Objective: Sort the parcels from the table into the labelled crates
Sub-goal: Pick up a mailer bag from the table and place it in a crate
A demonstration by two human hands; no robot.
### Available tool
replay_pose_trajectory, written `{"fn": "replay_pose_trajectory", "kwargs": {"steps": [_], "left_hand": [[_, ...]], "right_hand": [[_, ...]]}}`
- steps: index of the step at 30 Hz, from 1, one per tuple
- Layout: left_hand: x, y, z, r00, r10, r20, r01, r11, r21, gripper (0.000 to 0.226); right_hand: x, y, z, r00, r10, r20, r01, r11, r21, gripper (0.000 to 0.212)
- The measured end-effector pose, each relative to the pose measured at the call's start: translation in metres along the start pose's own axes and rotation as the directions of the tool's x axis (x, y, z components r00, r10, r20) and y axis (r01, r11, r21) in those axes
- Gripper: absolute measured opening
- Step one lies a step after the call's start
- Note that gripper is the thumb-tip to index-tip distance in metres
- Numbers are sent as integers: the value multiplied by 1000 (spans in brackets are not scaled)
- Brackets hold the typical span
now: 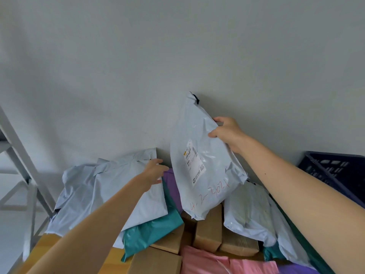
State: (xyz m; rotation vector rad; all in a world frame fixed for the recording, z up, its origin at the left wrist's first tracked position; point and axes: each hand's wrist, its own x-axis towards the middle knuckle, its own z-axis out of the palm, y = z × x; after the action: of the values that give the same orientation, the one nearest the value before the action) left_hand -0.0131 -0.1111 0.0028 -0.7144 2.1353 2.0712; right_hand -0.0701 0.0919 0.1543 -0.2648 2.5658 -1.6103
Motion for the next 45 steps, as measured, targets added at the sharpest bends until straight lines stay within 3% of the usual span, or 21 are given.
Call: {"fn": "replay_pose_trajectory", "kwargs": {"steps": [3,5,7,10,14,19,28,37,45], "left_hand": [[1,1,5,998,-55,28,56,998,-30,35],[-2,1,9,988,-96,118,111,985,-131,19],[-3,3,14,971,-83,225,143,954,-265,17],[-1,8,16,966,14,259,79,935,-345,28],[3,18,8,989,74,129,-18,922,-387,52],[6,36,-14,985,170,27,-151,931,-332,60],[4,68,-26,951,295,90,-271,938,-215,47],[-18,72,28,926,338,168,-321,939,-120,45],[-67,74,106,861,382,337,-374,923,-90,47]], "right_hand": [[-7,-6,-14,1000,12,-10,-11,996,92,47],[-11,-9,-25,1000,14,-1,-13,990,141,50],[-16,-9,-37,1000,-2,-2,2,984,179,52],[-24,-5,-52,999,-17,-32,24,974,226,54],[-34,8,-66,997,-18,-79,35,974,225,57],[-47,30,-73,996,-6,-88,13,997,81,60],[-72,61,-72,978,-1,-206,19,996,85,77],[-125,97,-104,956,83,-280,-35,985,172,78],[-197,141,-165,910,125,-395,-16,964,267,70]]}}
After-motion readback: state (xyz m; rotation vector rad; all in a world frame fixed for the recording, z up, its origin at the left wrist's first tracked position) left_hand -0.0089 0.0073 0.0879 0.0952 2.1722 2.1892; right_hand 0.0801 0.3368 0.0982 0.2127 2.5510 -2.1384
